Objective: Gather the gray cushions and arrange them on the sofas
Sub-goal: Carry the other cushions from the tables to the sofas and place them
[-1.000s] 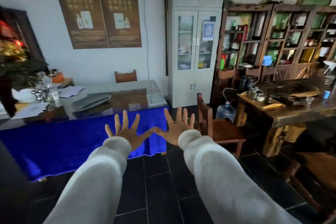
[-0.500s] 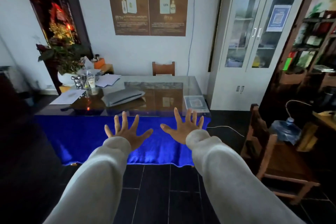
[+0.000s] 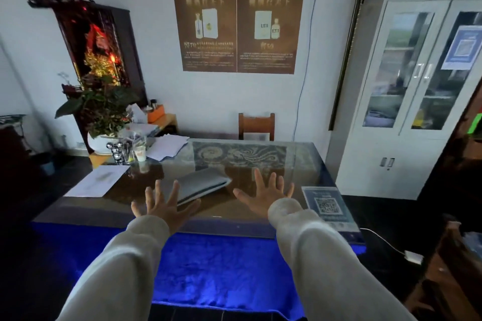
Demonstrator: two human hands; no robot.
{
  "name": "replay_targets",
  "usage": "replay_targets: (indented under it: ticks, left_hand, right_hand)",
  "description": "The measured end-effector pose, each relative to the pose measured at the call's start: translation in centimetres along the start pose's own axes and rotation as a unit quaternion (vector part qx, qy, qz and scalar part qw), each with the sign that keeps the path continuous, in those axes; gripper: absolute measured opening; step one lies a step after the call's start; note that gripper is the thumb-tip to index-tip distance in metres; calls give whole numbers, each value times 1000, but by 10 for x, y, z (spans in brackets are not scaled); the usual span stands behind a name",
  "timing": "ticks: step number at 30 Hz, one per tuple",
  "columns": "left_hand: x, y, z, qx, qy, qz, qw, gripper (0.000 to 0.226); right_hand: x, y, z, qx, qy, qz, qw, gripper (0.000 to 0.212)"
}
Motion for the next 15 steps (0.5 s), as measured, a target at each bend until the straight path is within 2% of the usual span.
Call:
replay_targets:
  ticks: [3, 10, 13, 15]
  left_hand:
    - [18, -3, 64, 11, 20, -16, 1000, 110]
    - [69, -29, 246, 62, 105, -52, 991, 106]
    - [88, -47, 331, 91, 124, -90, 984, 99]
    - [97, -62, 371, 75, 145, -136, 977, 95]
  right_hand:
    - [20, -7, 72, 34, 13, -5, 999, 111]
    - [64, -29, 292, 93, 20, 12, 995, 113]
    - [92, -42, 399, 150, 26, 31, 988, 116]
    - [107, -56, 456, 189, 30, 55, 980, 116]
Point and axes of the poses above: each hand's wrist, its own z-axis towards the middle knuckle, its own y-axis out of the back of the hand, x = y × z, the point moved 5 cm from there along z, towards the middle knuckle, and after that the axes turned 8 degrees about x, right-handed, at the moved point
